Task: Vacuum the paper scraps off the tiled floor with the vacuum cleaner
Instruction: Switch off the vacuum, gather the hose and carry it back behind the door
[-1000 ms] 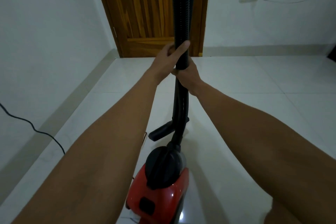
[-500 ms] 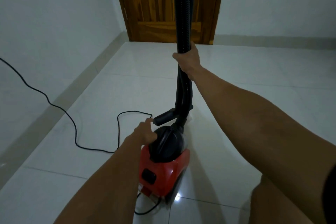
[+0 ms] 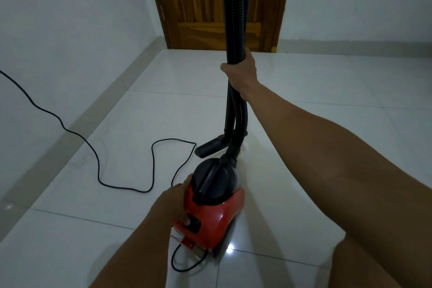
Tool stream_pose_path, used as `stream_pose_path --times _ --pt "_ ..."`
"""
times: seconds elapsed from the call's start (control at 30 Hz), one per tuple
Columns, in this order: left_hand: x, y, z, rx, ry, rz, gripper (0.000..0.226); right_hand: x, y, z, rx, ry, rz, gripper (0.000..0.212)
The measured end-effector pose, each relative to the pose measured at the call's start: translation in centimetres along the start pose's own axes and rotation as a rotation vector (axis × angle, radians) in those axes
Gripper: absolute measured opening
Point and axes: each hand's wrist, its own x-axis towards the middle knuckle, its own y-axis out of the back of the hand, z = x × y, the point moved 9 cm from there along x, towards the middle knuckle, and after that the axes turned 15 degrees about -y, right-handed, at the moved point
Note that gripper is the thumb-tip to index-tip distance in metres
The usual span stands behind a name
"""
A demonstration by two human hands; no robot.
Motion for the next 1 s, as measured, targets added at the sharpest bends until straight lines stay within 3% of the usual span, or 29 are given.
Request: stream_pose_path --times 0.63,1.0 --pt "-0.4 -0.4 -0.6 0.252 0.066 0.008 0.149 -0.1 -0.9 -0.6 -0.014 0.008 0.011 0.063" --pt "0.1 -1.0 -1.1 0.068 0.107 -0.082 0.155 -1.0 -1.1 -1.1 -0.034 0.033 0.0 0.058"
